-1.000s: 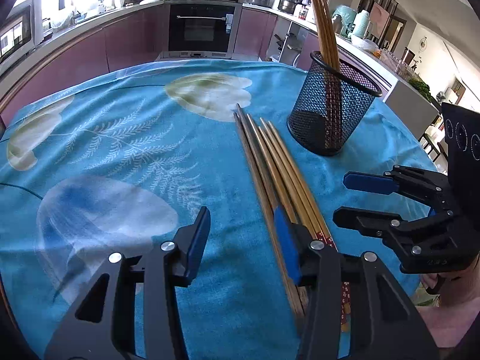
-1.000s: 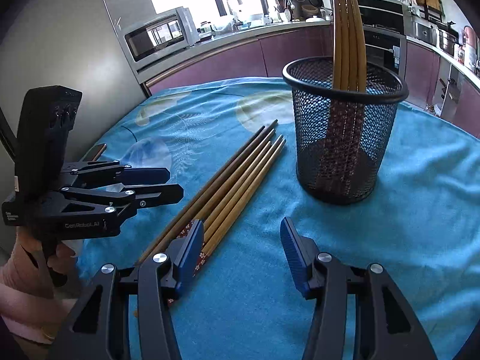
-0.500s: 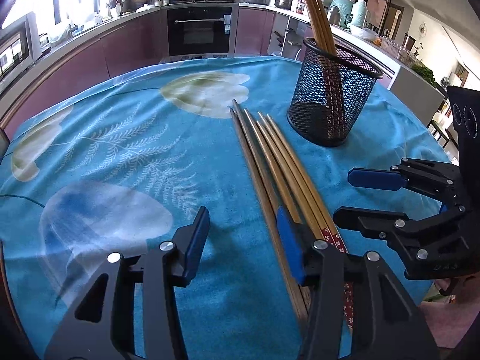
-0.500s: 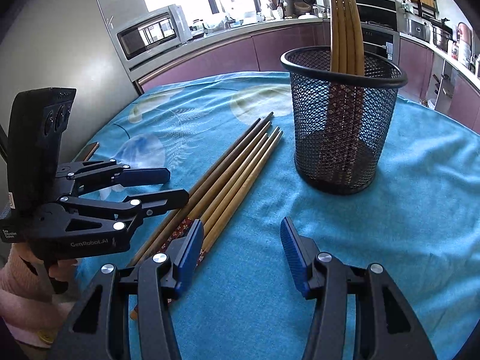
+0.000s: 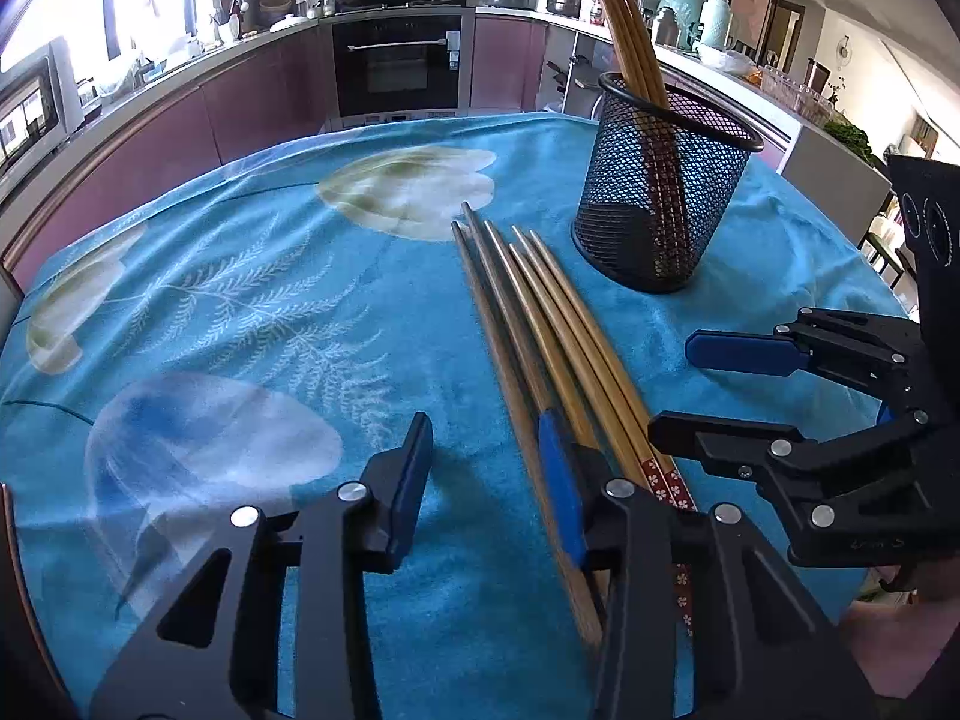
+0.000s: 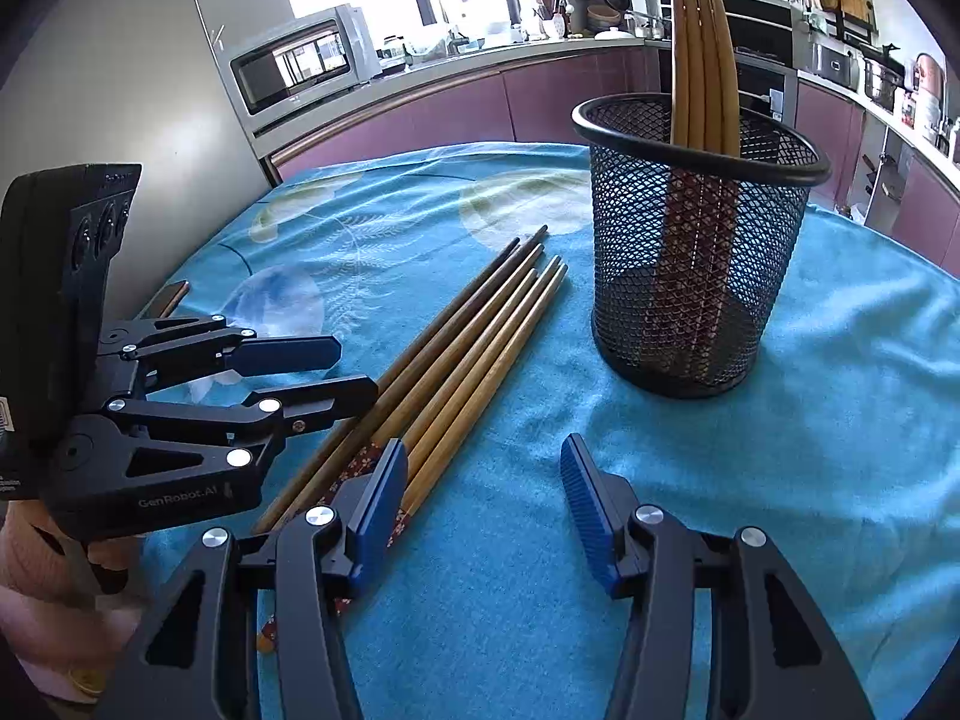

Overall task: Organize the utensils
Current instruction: 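Move both open tools toward the remaining chopsticks on the cloth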

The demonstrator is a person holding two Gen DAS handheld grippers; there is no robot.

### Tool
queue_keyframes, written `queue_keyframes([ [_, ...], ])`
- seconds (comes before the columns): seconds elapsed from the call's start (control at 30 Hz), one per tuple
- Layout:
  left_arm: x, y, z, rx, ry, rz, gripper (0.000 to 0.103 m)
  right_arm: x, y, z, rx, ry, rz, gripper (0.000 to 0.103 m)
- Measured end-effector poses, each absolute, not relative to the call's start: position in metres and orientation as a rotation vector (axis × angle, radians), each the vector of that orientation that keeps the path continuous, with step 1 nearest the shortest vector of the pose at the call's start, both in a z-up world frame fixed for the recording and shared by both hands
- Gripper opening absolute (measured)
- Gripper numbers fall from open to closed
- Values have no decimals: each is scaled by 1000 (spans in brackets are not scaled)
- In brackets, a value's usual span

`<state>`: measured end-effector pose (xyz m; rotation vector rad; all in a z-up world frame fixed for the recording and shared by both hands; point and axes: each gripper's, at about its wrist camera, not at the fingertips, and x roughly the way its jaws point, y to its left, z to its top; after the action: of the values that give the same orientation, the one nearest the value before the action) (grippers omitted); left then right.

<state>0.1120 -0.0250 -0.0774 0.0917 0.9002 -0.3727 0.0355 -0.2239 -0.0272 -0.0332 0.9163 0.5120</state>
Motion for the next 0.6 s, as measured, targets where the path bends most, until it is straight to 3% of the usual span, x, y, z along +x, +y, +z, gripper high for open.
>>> queue_keyframes([
  [0.1,111,-27,-77,97,899,-369,27,39,-222,-29,-36,918,499,51],
  [0.33,111,-21,-78,44,910,-372,24,43,-215,-29,-68,917,485,47],
  [0.5,109,-18,-77,42,918,-375,19,44,-220,-29,-71,935,476,36],
  [0.6,109,-17,-77,44,919,-373,23,44,-222,-29,-80,942,469,34],
])
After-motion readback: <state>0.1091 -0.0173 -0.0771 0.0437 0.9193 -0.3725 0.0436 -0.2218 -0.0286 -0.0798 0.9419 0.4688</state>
